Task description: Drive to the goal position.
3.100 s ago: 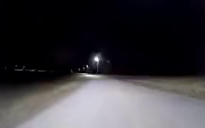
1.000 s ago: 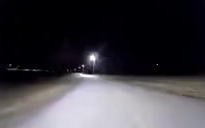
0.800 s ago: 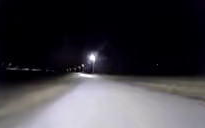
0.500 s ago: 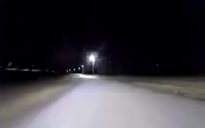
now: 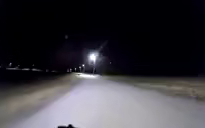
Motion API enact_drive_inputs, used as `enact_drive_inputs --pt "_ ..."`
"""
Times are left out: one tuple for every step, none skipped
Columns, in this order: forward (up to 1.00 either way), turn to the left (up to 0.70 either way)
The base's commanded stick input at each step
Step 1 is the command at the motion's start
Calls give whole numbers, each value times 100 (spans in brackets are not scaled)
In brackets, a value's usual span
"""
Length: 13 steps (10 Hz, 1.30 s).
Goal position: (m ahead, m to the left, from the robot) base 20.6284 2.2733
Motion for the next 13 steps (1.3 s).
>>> enact_drive_inputs --pt "100 0" --pt "100 0" --pt "100 0" --pt "100 0" --pt "100 0" --pt "100 0" --pt "100 0" --pt "100 0" --pt "100 20" --pt "100 14" --pt "100 1" --pt "100 4" --pt "100 8"
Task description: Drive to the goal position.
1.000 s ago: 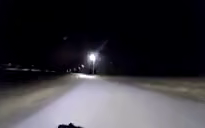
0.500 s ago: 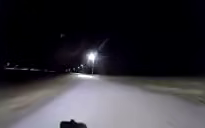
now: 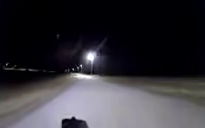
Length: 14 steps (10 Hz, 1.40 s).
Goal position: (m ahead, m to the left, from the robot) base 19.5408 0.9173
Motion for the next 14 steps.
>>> enact_drive_inputs --pt "100 12" --pt "100 15" --pt "100 19" --pt "100 23" --pt "100 26" --pt "100 27" --pt "100 27" --pt "100 27" --pt "100 27" --pt "100 27" --pt "100 27" --pt "100 27" --pt "100 7" --pt "100 0"
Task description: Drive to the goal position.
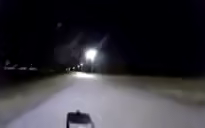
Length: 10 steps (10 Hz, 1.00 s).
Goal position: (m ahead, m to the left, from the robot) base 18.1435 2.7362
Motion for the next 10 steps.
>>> enact_drive_inputs --pt "100 0" --pt "100 0" --pt "100 11" --pt "100 23" --pt "100 27" --pt "100 27" --pt "100 27" --pt "100 27" --pt "100 6" --pt "100 0"
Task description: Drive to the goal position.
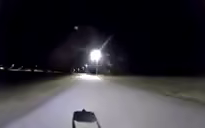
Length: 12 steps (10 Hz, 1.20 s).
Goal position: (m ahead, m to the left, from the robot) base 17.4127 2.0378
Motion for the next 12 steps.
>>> enact_drive_inputs --pt "100 0" --pt "100 0" --pt "100 0" --pt "100 0" --pt "100 0" --pt "100 0" --pt "100 0" --pt "100 0" --pt "100 0" --pt "100 0" --pt "100 0" --pt "100 0"
